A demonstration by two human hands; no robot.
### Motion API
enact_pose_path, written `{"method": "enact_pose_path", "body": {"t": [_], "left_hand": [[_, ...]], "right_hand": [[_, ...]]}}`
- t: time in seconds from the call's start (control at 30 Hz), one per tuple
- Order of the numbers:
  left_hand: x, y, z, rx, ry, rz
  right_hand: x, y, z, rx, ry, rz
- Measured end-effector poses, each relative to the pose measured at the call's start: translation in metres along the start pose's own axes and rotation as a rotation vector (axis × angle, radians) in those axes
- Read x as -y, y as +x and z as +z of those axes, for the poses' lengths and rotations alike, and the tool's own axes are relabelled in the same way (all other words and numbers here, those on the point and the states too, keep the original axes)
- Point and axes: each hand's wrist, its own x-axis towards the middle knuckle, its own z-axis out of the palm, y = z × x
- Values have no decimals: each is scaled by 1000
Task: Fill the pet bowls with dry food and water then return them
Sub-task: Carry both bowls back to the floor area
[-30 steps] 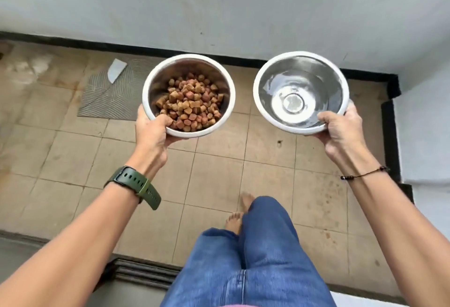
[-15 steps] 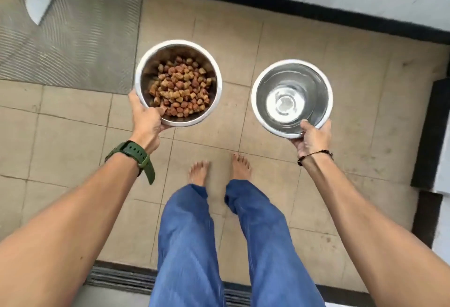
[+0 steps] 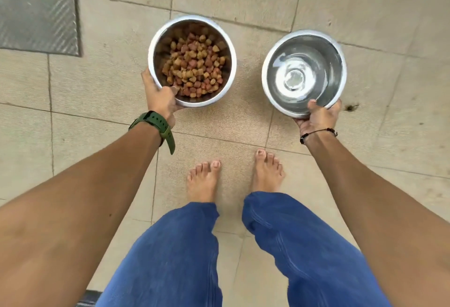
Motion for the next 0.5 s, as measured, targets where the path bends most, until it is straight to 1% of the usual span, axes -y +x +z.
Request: {"method": "enact_pose_path", "body": {"t": [0.03, 0.07, 0.1, 0.13, 0.17, 0.2, 0.23, 0.27, 0.3, 0.33, 0.4, 0.5], "left_hand": [[-2, 1, -1, 10, -80, -31], [-5, 3, -5, 121, -254, -109], [-6, -1, -6, 221, -352, -180], [-6, 1, -3, 363, -470, -259], [-8, -2, 5, 381, -522, -290], [-10, -9, 10, 309, -489, -276], [-7, -13, 19, 232, -366, -190], [-5, -11, 22, 167, -318, -140], [-7, -12, 25, 140, -276, -107], [-9, -11, 24, 171, -257, -120], [-12, -18, 28, 219, -144, -81], [-4, -29, 37, 98, 132, 67]], "right_hand": [[-3, 5, 3, -9, 2, -3], [-6, 10, 5, -14, -2, 0], [-8, 15, 6, -16, -10, 3], [-10, 18, 7, -19, -16, 4], [-11, 22, 7, -21, -18, 4], [-13, 24, 7, -27, -23, 7], [-15, 27, 7, -37, -21, 9], [-15, 28, 8, -50, -15, 11], [-16, 31, 8, -56, 6, 12], [-17, 32, 8, -55, 24, 12], [-18, 36, 8, -50, 37, 18], [-24, 44, 5, -47, 19, 3]]}}
